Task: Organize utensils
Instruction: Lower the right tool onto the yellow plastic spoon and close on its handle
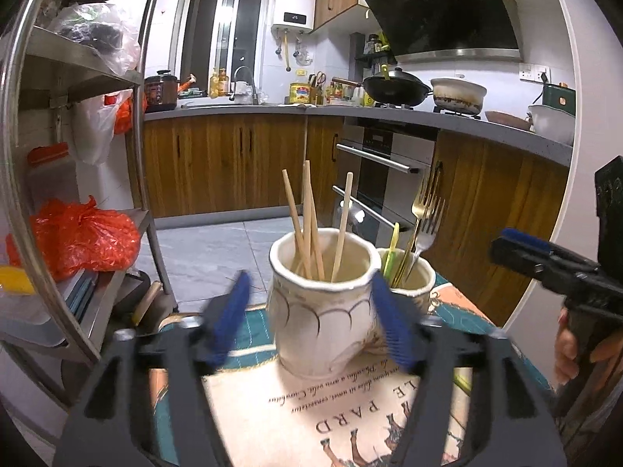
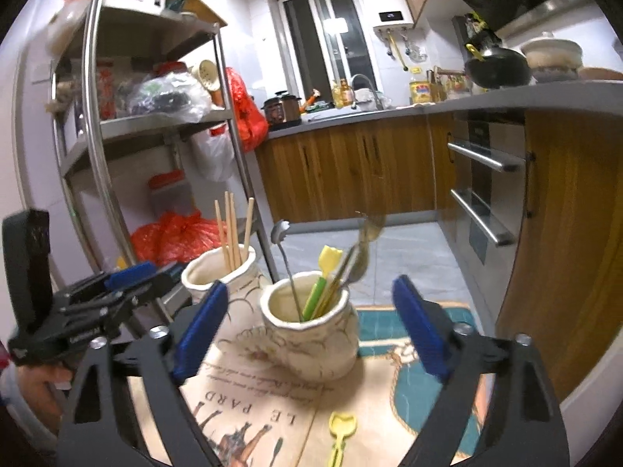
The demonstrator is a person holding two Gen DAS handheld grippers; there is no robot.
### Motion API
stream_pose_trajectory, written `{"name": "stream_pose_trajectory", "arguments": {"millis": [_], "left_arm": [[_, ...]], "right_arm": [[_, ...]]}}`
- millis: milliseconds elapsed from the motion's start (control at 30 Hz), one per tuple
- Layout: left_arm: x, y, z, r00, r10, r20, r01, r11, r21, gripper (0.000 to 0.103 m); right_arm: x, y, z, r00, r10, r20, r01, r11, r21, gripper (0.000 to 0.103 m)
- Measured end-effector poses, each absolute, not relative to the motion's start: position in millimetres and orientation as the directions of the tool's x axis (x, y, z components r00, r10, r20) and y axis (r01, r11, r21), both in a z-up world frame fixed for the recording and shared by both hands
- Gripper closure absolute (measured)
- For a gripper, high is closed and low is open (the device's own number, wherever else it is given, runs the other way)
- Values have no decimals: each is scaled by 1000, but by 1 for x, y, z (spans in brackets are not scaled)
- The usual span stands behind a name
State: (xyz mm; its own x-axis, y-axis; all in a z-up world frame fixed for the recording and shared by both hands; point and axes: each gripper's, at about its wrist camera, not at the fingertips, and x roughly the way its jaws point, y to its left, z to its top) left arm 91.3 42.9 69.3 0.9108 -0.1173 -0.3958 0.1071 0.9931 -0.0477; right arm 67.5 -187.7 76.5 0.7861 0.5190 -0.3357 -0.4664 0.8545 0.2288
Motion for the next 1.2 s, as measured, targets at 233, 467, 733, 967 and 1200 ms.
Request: {"name": "stream_pose_trajectory", "arguments": {"millis": [233, 467, 733, 967, 1200], "left_arm": [[72, 41, 59, 907, -65, -416, 60, 998, -25, 6], [60, 38, 43, 885, -51, -464, 50, 999, -15, 6], [54, 30, 27, 860, -66, -507, 69, 998, -13, 6], [54, 20, 21, 848, -74, -524, 88, 996, 1, 6], [56, 12, 14, 834, -82, -546, 106, 994, 13, 6]], "right_arm": [[53, -202, 64, 809, 434, -396, -396, 901, 178, 5], [48, -212, 39, 803, 358, -477, -329, 933, 147, 5], [42, -218, 21, 776, 329, -538, -305, 943, 135, 5], [41, -213, 13, 743, 327, -584, -332, 938, 101, 5], [45, -199, -4, 672, 308, -674, -369, 928, 56, 5]]}}
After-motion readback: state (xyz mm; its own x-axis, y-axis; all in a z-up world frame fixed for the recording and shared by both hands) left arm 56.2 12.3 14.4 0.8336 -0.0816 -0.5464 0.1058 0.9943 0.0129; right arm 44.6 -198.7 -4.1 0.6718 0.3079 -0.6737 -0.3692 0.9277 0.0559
